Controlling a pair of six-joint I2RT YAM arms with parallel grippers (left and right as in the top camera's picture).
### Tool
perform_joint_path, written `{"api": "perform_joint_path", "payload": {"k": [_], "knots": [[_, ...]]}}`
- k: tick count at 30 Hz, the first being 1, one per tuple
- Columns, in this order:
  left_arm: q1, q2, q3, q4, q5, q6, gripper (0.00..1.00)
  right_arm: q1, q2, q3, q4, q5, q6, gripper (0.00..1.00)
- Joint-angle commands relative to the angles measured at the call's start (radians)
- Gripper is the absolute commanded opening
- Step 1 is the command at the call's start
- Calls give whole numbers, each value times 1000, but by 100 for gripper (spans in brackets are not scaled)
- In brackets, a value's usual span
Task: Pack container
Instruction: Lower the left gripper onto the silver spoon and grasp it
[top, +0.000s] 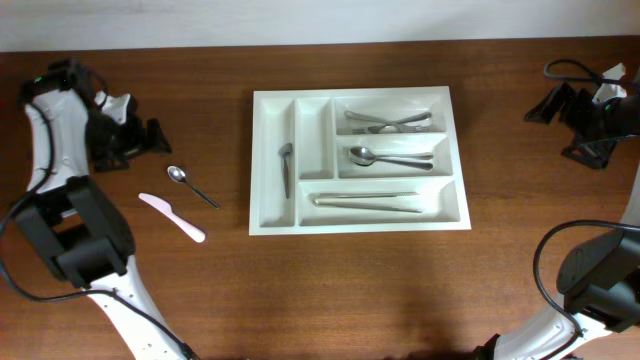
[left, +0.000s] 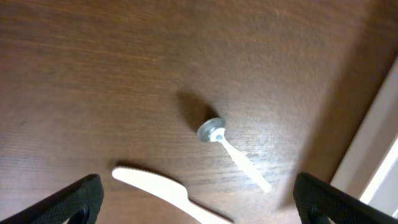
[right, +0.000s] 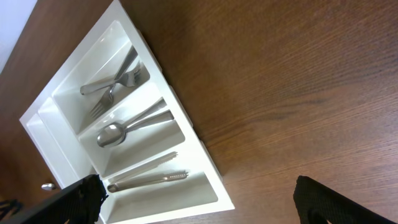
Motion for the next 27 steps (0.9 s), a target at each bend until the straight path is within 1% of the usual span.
{"api": "perform_joint_path", "payload": {"k": [1, 3, 7, 11, 16, 17, 19, 22, 25, 27], "knots": [[22, -16, -88, 39, 207, 237, 100, 8, 2, -6, -1, -9, 8, 99], [24, -16, -135, 82, 243, 258, 100, 8, 2, -6, -1, -9, 8, 99], [19, -14, -212, 172, 290, 281, 92, 8, 2, -6, -1, -8, 8, 99], [10, -13, -285, 228, 302, 293, 92, 8, 2, -6, -1, -8, 8, 99], [5, -13, -385, 315, 305, 292, 89, 8, 2, -6, -1, -9, 8, 99], [5, -13, -399, 330, 305, 292, 84, 8, 2, -6, -2, -9, 8, 99], [5, -13, -425, 365, 305, 292, 82, 8, 2, -6, -4, -9, 8, 99], [6, -12, -461, 414, 305, 292, 68, 8, 2, -6, -6, -9, 8, 99], [6, -12, -483, 436, 305, 292, 49, 8, 2, -6, -17, -9, 8, 99], [6, -12, -489, 441, 305, 292, 47, 8, 2, -6, -26, -9, 8, 99]]}}
